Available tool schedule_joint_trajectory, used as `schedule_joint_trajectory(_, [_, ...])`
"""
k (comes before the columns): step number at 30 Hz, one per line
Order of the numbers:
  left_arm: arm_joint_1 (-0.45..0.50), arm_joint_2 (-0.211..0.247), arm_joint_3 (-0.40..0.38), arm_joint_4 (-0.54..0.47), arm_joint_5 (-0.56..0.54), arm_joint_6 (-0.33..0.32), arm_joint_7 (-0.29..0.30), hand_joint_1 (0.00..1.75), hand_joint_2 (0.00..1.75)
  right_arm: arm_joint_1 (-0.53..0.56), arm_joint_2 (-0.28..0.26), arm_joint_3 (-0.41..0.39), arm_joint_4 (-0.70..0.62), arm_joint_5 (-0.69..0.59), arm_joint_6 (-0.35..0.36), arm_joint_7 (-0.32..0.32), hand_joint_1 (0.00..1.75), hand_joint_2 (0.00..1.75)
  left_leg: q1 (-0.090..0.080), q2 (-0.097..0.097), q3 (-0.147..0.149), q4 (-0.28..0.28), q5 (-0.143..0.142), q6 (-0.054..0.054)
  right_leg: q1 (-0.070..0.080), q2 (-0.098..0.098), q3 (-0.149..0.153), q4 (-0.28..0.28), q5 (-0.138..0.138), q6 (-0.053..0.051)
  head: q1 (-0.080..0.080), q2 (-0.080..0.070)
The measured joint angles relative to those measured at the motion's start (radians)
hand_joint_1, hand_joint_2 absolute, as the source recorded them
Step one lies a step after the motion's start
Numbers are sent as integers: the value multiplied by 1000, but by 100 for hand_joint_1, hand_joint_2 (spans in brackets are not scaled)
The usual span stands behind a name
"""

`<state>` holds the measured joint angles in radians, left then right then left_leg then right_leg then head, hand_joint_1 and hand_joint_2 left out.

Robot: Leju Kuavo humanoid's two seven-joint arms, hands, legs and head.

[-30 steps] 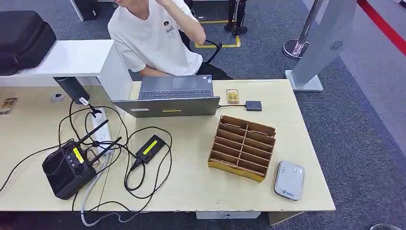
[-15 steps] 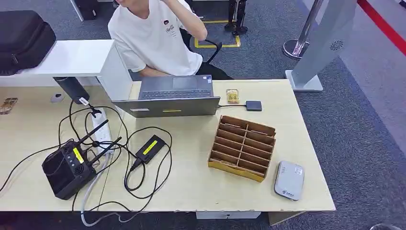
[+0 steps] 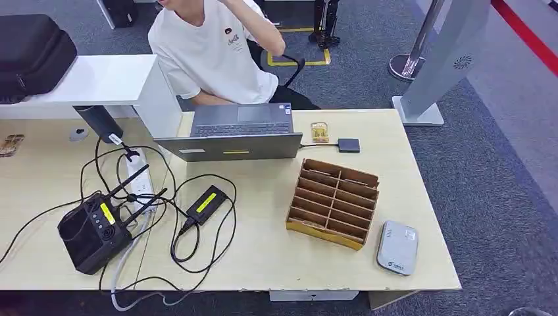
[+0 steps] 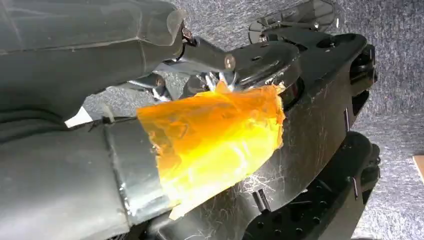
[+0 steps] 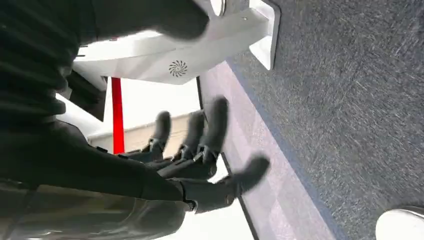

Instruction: Pass the card to the sensor for recognition and then transmit it.

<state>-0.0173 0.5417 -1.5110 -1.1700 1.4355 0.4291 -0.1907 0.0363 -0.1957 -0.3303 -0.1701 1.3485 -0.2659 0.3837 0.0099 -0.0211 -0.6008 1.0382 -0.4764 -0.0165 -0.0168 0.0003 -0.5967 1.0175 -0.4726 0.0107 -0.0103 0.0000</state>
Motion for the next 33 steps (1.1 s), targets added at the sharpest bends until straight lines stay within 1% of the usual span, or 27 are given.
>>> schedule_joint_trajectory(33, [-2, -3, -2, 0, -1, 5, 2, 0, 0, 0, 3, -10, 0, 0, 9, 2, 0, 175, 0, 0, 0, 0, 0, 0, 0, 0, 0, 0, 0, 0, 0, 0])
